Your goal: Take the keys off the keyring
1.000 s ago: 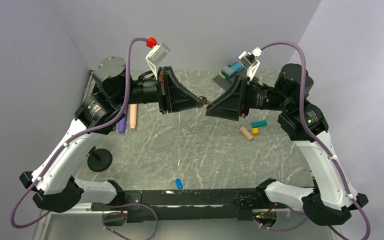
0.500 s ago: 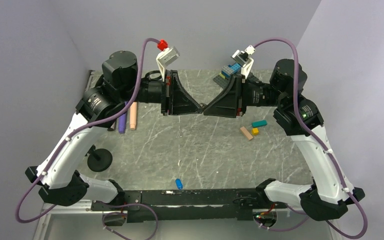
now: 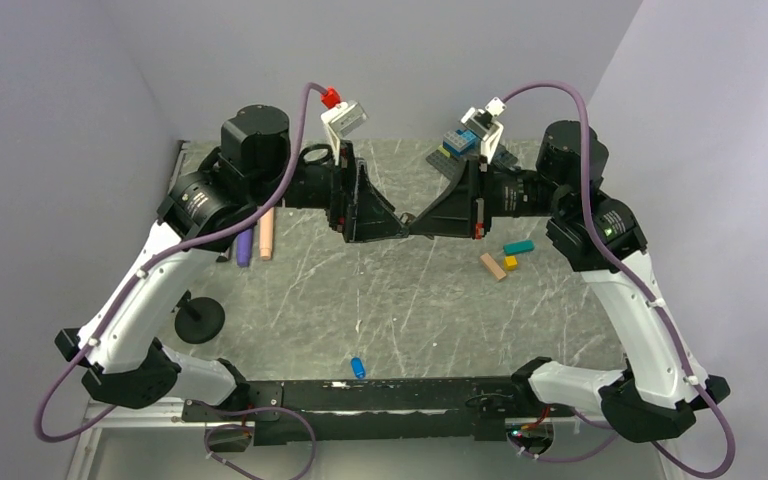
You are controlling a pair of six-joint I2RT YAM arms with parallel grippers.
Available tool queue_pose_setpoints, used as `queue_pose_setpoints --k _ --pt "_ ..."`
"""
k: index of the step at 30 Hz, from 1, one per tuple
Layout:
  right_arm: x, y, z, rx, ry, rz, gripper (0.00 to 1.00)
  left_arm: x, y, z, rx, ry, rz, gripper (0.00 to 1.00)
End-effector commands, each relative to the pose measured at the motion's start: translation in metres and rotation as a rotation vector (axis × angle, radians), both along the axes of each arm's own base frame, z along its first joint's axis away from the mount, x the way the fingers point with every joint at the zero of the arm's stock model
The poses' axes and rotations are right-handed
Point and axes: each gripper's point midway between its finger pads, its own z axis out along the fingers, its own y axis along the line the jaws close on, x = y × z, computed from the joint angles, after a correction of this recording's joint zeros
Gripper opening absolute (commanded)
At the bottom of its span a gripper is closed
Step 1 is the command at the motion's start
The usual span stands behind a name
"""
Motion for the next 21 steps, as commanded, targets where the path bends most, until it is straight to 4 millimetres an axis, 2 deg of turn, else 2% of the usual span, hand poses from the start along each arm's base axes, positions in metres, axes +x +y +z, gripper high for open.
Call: queue_pose_setpoints --k 1,4,7,8,10,14,17,21 --pt "0.008 -0.006 -0.012 -0.047 -0.006 -0.1 0.0 0.033 0.025 -0.022 0.11 -0.051 0.26 0.93" --pt "0.026 -0.011 -0.035 -0.128 0.035 -0.213 0.0 0.047 0.046 -0.06 0.206 -0.075 0.392 0.98" --pt "0.045 -0.019 -0.061 -0.228 0.098 -0.336 0.0 0.043 0.058 -0.101 0.268 -0.111 0.443 0.99" --pt "0.05 -0.022 -0.07 -0.26 0.12 -0.369 0.0 0.039 0.06 -0.125 0.31 -0.097 0.452 0.99" --pt "0.06 -0.028 -0.088 -0.328 0.165 -0.44 0.0 0.032 0.064 -0.155 0.36 -0.06 0.469 0.99" --pt "0.072 -0.043 -0.12 -0.444 0.245 -0.567 0.0 0.012 0.064 -0.215 0.481 0.062 0.483 0.95" --pt "0.081 -0.057 -0.141 -0.521 0.309 -0.672 0.0 -0.006 0.056 -0.249 0.56 0.119 0.485 0.89" --pt "0.078 -0.059 -0.16 -0.554 0.381 -0.688 0.0 -0.019 0.051 -0.296 0.661 0.232 0.546 0.84"
